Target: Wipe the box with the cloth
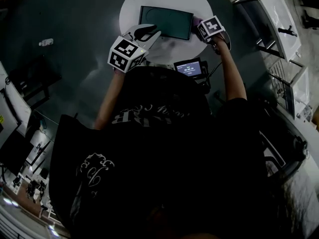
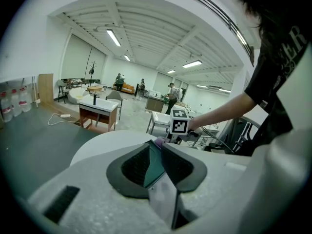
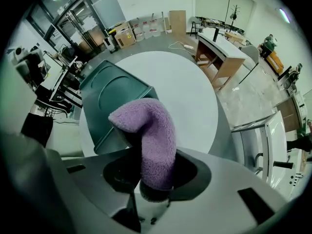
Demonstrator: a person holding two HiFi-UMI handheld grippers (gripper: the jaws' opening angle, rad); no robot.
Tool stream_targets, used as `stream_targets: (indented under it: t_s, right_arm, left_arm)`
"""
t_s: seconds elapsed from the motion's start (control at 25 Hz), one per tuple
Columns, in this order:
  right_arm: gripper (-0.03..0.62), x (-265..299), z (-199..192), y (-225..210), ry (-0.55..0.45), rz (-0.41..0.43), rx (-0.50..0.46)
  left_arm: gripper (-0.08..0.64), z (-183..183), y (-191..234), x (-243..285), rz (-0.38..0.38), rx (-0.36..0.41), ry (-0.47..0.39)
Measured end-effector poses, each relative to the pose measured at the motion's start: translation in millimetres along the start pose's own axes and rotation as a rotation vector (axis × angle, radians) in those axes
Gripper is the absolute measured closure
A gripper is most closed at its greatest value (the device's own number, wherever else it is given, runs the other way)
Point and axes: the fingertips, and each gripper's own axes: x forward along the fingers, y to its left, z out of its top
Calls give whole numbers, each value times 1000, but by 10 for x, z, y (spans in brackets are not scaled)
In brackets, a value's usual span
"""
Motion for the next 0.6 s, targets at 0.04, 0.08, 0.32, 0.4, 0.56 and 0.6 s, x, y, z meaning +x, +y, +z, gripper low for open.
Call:
stream_targets:
  t_s: [0.04,0.08,0.32,0.4,0.56,0.6]
  right_arm:
    - [482,-3,57,-38,0,-5,2]
    - [482,-6,114,-76,1,-10,3]
    - [482,-60,403,-278,19,-40,-22]
    - [482,-77,491,-301,32,-45,-50]
    - [482,-19,798,-286,38,-62,-106]
    - [482,-10,860,-279,37,-61,-108]
  left_arm:
    - [488,5,41,-29,7,-8,-4]
    - [488,5,82,-59,14,-16,-7]
    - [488,-47,288,-219,56,-49,-12]
    - [488,-65,351,-279,66,-57,-13]
    - [488,-153,578,-438,76,-81,-14]
    - [488,-169,614,-463,78,-84,-14]
